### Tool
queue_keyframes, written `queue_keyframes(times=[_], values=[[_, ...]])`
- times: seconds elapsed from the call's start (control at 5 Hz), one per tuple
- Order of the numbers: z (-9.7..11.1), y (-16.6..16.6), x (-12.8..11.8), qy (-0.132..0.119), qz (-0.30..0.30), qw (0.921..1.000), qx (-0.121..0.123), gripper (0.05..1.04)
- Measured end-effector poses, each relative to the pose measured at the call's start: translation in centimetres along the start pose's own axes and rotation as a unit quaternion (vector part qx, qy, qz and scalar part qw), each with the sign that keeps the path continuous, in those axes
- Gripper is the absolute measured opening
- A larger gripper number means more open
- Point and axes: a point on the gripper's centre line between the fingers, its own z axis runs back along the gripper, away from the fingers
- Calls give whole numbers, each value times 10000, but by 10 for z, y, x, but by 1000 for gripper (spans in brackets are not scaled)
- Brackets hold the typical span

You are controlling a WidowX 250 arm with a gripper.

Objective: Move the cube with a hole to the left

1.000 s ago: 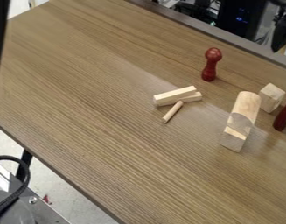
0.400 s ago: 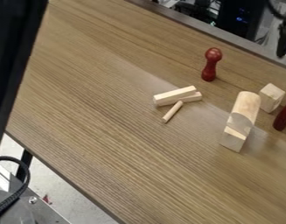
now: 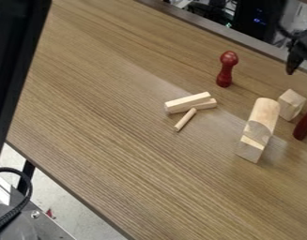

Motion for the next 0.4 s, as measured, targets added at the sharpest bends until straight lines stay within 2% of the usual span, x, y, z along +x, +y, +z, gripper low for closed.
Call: queue_keyframes(times=[0.4], values=[[-10, 7, -4, -71, 164, 9998, -53, 999]])
